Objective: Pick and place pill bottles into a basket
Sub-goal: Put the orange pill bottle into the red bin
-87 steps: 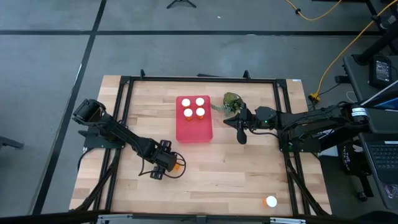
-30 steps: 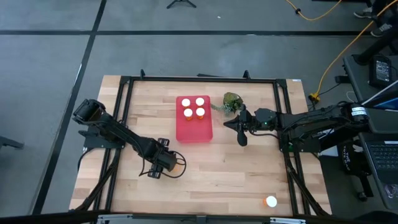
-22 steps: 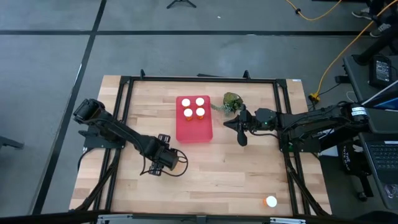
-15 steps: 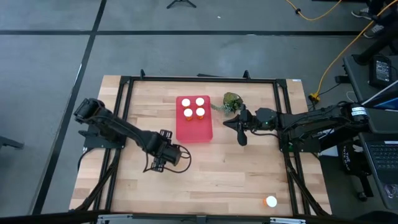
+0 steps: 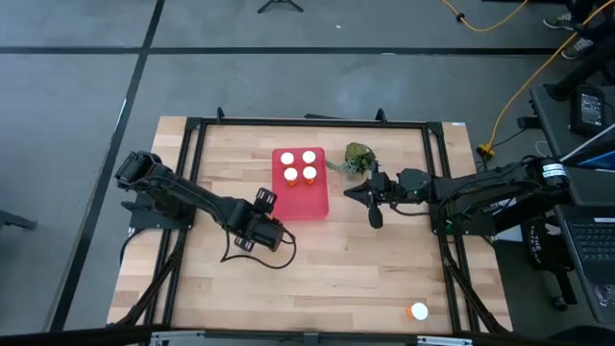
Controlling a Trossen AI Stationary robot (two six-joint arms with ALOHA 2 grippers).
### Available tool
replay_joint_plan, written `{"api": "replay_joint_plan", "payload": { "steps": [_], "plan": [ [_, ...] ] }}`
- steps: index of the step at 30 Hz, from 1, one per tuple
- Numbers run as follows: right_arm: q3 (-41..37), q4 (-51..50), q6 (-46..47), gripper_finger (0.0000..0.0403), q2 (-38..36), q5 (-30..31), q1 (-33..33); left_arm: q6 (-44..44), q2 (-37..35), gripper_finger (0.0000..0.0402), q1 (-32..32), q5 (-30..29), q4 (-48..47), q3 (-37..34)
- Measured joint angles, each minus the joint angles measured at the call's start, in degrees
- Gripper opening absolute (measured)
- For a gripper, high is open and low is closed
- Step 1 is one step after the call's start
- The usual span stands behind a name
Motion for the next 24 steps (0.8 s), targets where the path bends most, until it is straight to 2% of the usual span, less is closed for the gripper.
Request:
{"api": "replay_joint_plan", "payload": {
  "steps": [11,15,21,24],
  "plan": [
    [0.0,3.69,0.35,0.002,0.0,0.02,1.73,15.01,0.0,0.0214,-0.04,-15.37,4.03,0.0],
    [0.0,5.77,0.15,0.002,0.0,0.02,1.73,23.32,0.0,0.0215,-0.64,-21.02,8.35,0.0],
    [0.0,7.5,0.5,0.002,0.0,0.02,1.71,37.49,0.0,0.0215,-2.14,-34.59,15.48,0.0],
    [0.0,7.69,0.53,0.002,0.0,0.0,1.71,45.24,0.0,0.0215,-2.67,-38.2,19.66,0.0]
  ]
}}
